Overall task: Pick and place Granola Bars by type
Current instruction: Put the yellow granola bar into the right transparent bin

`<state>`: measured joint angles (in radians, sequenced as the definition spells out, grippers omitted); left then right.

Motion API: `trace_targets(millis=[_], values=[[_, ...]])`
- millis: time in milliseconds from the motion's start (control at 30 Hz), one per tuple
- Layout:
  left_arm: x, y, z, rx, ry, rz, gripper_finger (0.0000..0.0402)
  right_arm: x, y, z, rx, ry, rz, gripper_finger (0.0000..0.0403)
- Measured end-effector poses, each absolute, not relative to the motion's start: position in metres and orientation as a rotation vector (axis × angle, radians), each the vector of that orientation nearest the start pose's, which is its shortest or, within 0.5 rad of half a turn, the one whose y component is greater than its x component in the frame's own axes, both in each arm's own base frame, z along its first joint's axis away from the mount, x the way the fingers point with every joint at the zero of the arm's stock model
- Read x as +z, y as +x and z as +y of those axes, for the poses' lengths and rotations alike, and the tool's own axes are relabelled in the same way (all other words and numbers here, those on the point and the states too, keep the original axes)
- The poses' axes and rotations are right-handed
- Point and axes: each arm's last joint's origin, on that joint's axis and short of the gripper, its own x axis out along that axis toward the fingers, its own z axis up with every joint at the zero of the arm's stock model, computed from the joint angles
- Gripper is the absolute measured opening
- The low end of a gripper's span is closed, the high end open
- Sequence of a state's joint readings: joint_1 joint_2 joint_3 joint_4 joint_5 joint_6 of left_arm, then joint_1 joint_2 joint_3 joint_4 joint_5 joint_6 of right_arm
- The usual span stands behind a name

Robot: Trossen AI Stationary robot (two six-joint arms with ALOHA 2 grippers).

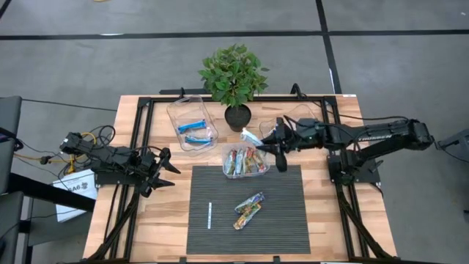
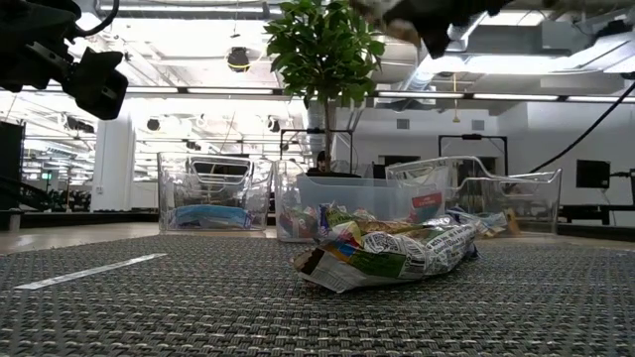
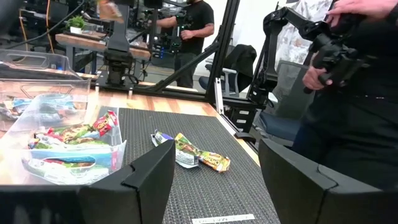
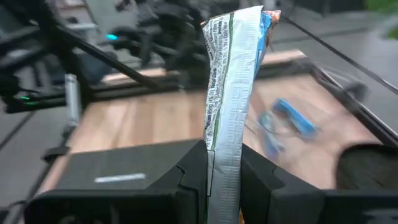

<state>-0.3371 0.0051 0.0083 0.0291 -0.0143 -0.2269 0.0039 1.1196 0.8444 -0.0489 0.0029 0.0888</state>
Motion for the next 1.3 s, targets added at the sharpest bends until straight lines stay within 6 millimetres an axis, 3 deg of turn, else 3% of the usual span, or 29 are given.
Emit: trace_targets(millis=[533,1033,1300], values=[[0.169,0.092,-0.032,-0.325,-0.229,0.004,0.0224,0.277,0.227,-0.063,-0.429,0.353,0.560,0.0058],[0.169,0.092,-0.032,-0.325,-0.232,0.005,0.0224,0.258,0.198,-0.091,-0.687,0.624,0.741,0.0058],[0.169,0.092,-0.032,-0.325,-0.231,0.005,0.0224,0.254,0.182,-0.095,-0.746,0.641,0.840,0.0058]])
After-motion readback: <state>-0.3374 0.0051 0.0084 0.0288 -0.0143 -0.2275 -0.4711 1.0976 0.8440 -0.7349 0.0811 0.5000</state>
